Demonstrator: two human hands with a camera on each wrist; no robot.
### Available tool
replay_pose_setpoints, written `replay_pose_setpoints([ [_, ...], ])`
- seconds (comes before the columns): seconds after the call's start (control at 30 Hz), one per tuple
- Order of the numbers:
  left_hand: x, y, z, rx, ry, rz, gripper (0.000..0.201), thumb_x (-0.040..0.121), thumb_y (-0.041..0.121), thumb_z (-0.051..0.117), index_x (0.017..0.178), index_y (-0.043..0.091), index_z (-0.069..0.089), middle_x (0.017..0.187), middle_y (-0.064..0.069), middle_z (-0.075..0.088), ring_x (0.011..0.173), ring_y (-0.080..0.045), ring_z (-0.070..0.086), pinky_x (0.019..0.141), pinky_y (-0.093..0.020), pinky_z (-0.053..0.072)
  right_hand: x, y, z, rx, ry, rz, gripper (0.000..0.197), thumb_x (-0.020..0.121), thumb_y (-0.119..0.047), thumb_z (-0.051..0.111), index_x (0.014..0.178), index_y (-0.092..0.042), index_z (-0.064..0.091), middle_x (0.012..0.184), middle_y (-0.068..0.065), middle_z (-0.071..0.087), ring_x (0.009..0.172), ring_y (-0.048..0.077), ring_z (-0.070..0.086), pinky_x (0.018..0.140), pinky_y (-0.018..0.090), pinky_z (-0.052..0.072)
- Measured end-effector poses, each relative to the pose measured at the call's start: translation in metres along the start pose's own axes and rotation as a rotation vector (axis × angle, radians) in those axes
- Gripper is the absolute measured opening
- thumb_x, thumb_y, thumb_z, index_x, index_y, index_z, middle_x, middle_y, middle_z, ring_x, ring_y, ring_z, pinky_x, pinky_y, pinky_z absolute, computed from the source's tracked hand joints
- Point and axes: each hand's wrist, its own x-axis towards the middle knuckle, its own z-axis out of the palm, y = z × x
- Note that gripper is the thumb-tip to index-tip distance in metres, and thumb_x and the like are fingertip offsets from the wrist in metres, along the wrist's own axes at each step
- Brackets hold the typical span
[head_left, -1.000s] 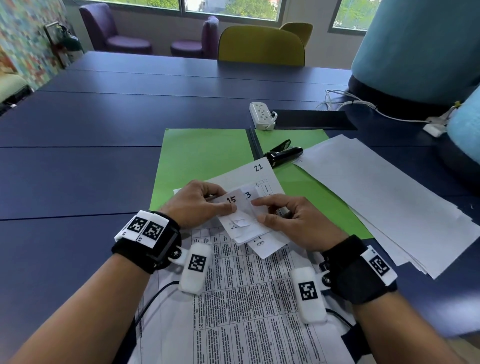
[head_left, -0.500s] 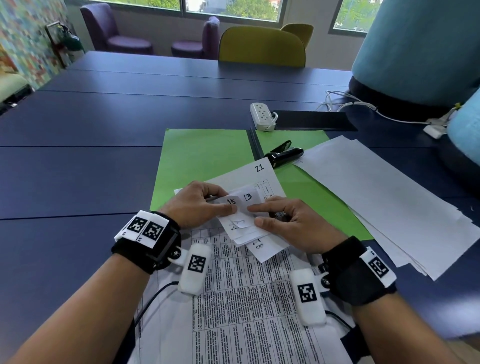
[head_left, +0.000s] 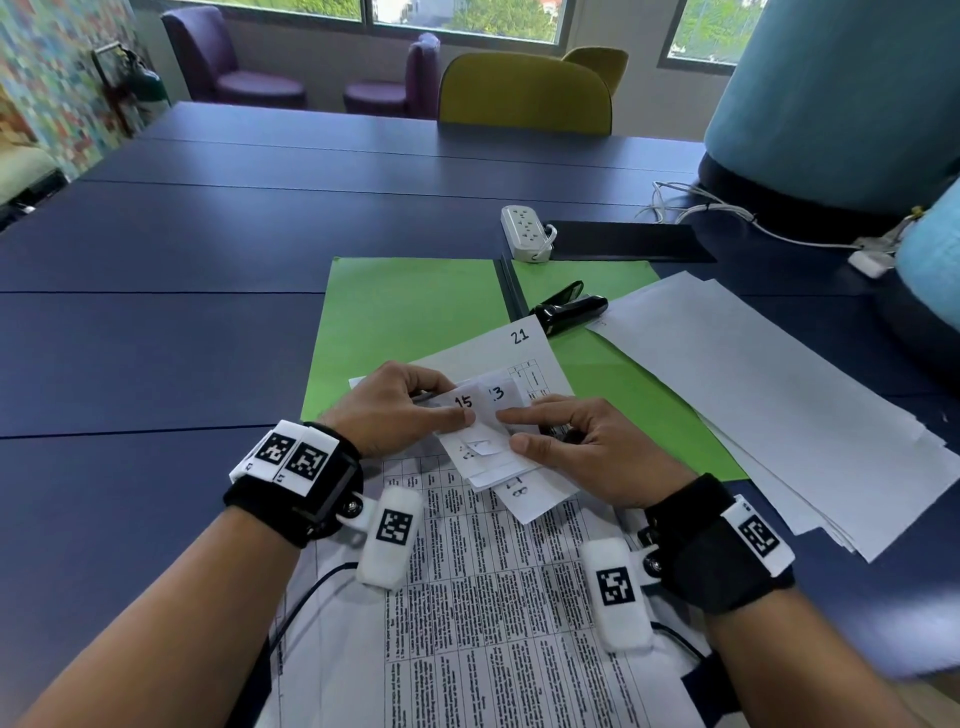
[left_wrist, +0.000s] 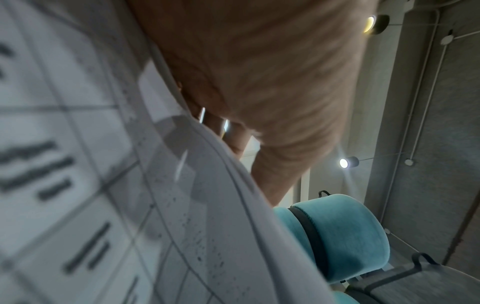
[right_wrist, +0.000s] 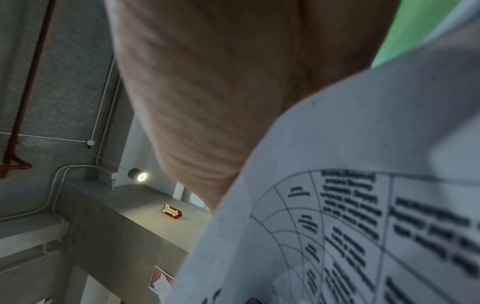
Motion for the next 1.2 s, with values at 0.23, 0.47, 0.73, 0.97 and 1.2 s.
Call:
replay_pose_setpoints([
  [0.23,-0.0017,0.001,-0.0006,0.013,-0.015,0.026,0.043,0.066,0.067,0.078,0.086,0.029,0.078,0.085,0.005,0.078,0.084,-0.022,0.074,0.087,-0.047,0.057,0.0029,0.0011,0.0038,0.023,-0.034,-0.001,0.028,0.091,-0.031,0.068,0.118,-0.027,0.072,0.108,-0.004,0.062,0.088,0.003,0.061,0.07,0.014,0.046],
  [0.47,0.0002,-0.0024,-0.0001,0.01,0.001,0.05,0.056,0.062,0.081,0.067,0.085,0.031,0.078,0.084,-0.001,0.077,0.076,-0.02,0.068,0.079,-0.043,0.056,0.0027,-0.0006,0.0036,0.026,-0.028,-0.019,0.028,0.092,-0.028,0.067,0.12,-0.024,0.072,0.102,-0.007,0.061,0.083,-0.004,0.058,0.07,0.013,0.045],
  [0.73,0.0009,0.0,0.0027,0.012,0.053,0.044,0.056,0.06,0.081,0.064,0.082,0.032,0.079,0.088,-0.012,0.075,0.074,-0.017,0.063,0.084,-0.052,0.056,0.0035,0.0019,0.0043,0.03,-0.01,-0.037,0.028,0.091,-0.029,0.068,0.118,-0.026,0.072,0.104,-0.009,0.065,0.087,0.001,0.06,0.072,0.015,0.045],
  [0.97,0.003,-0.0039,0.0038,-0.019,0.055,0.047,0.054,0.061,0.079,0.066,0.083,0.032,0.079,0.089,-0.016,0.075,0.075,-0.022,0.064,0.086,-0.055,0.056,0.0025,0.0009,0.0035,0.041,-0.014,-0.021,0.037,0.09,-0.033,0.068,0.127,-0.033,0.064,0.124,-0.023,0.063,0.112,-0.002,0.061,0.095,0.025,0.051],
  [1.2,0.0042,-0.0061,0.005,-0.075,0.069,0.058,0.046,0.062,0.068,0.071,0.08,0.028,0.079,0.083,-0.012,0.075,0.07,-0.016,0.061,0.074,-0.041,0.051,0.0021,-0.0032,0.004,0.034,-0.03,-0.02,0.037,0.091,-0.032,0.069,0.126,-0.039,0.063,0.122,-0.026,0.062,0.116,-0.001,0.059,0.097,0.021,0.05],
])
